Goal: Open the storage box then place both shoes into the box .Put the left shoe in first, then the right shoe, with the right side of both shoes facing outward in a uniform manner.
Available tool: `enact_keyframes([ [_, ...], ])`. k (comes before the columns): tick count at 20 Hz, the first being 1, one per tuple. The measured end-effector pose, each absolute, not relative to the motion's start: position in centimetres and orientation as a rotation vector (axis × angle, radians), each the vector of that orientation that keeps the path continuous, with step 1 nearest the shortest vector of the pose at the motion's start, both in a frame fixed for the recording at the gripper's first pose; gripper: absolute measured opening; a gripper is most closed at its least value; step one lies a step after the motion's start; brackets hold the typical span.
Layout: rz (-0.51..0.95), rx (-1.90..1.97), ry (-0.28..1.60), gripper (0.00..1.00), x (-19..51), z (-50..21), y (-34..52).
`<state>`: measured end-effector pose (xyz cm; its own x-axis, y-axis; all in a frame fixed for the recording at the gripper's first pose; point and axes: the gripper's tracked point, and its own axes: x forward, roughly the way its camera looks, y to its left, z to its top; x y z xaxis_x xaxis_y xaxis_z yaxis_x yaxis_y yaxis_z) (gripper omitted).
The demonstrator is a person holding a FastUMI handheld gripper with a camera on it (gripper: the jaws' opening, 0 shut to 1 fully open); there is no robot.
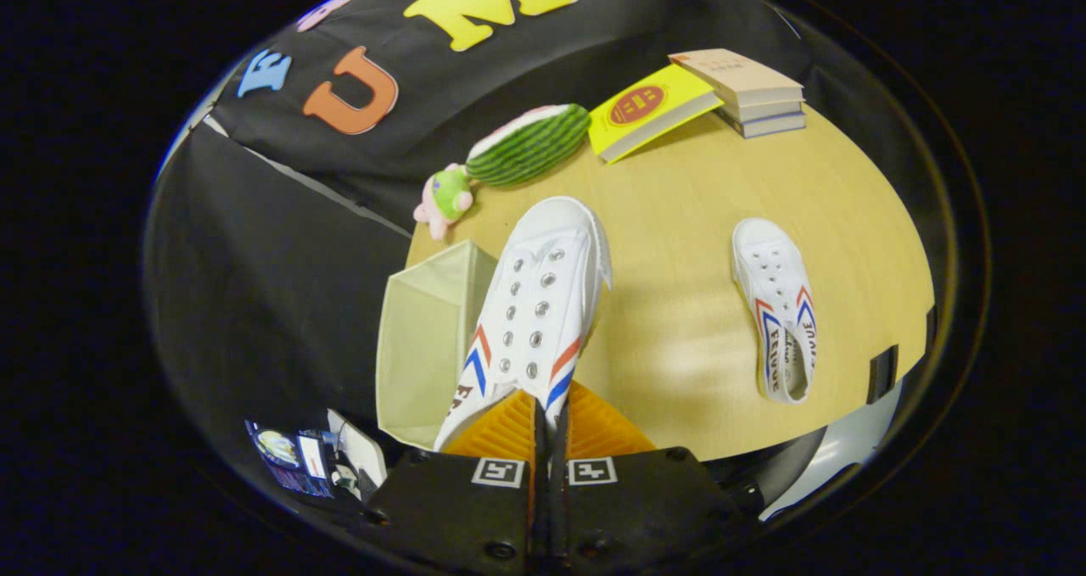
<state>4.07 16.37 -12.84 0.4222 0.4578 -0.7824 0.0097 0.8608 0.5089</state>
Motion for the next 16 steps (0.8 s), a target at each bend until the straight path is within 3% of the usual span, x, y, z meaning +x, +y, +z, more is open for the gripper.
enact_keyframes([
  [5, 0.339, 0.441, 1.044, 0.06, 4.3, -8.9, 25.0],
  [10, 0.392, 0.431, 1.143, 0.06, 4.1, -12.9, 34.0],
  [16, 0.386, 0.418, 1.230, 0.05, 4.2, -17.6, 38.8],
])
